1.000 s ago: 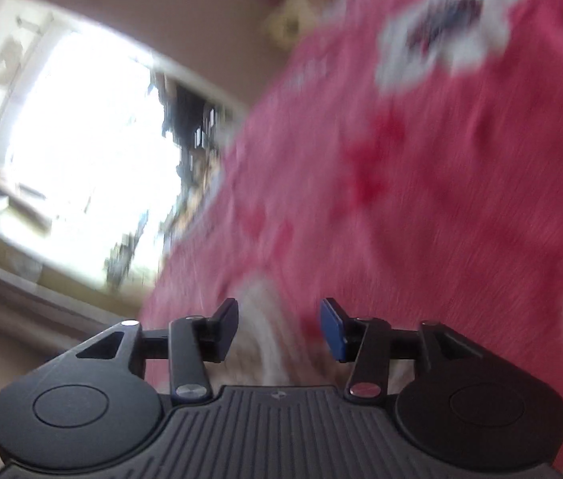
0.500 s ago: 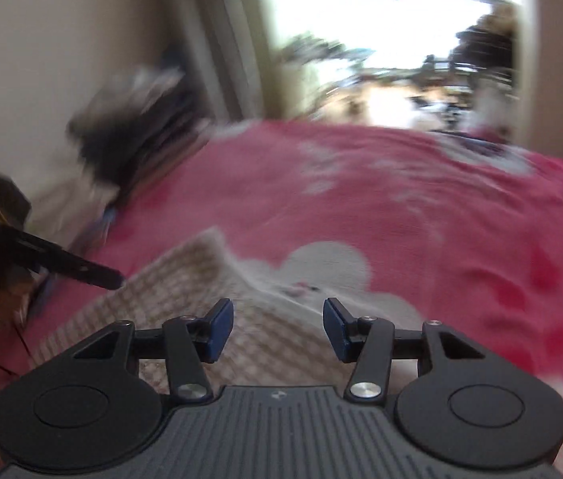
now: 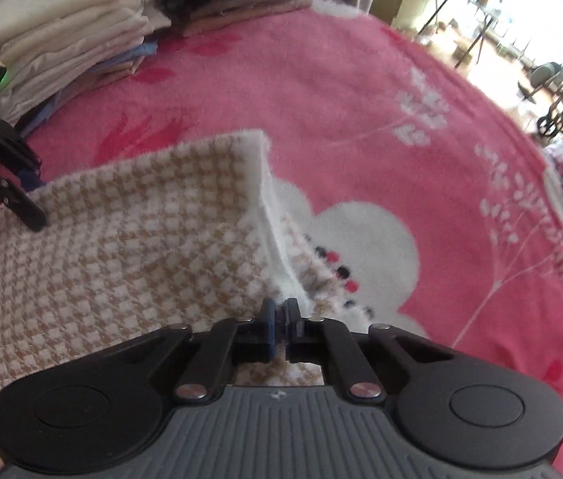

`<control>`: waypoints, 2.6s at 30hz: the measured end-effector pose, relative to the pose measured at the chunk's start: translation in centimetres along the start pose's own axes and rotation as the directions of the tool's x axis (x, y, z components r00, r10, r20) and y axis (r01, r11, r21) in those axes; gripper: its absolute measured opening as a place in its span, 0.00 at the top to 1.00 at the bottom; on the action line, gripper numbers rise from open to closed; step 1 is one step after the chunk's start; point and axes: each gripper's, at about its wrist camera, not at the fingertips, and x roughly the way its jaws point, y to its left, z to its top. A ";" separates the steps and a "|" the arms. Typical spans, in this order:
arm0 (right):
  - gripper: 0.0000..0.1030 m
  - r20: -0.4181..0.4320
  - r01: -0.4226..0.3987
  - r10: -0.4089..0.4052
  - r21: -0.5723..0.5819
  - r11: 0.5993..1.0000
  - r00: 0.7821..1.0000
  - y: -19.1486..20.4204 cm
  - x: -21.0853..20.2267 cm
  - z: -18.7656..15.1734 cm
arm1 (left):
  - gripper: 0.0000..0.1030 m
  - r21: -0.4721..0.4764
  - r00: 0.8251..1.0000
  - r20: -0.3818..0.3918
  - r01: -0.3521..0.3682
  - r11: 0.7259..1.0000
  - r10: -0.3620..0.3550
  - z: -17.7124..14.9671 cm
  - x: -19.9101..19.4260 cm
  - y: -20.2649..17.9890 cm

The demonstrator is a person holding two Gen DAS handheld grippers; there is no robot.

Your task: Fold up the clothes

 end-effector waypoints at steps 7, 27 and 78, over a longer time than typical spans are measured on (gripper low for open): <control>0.96 0.065 0.105 -0.105 0.003 0.995 0.992 0.9 0.4 -0.3 | 0.87 -0.033 1.000 0.012 0.018 0.999 -0.017 -0.5 -0.8 1.0; 0.80 0.180 0.089 -0.527 0.891 0.445 0.830 -5.8 -14.5 -17.8 | 0.72 0.088 0.979 0.090 -0.189 0.978 0.181 0.2 -2.7 -2.6; 0.84 -0.058 0.149 -0.271 0.932 0.329 0.961 8.9 -16.6 -32.7 | 0.62 0.277 0.943 0.113 -0.334 0.901 0.315 1.0 5.0 -8.2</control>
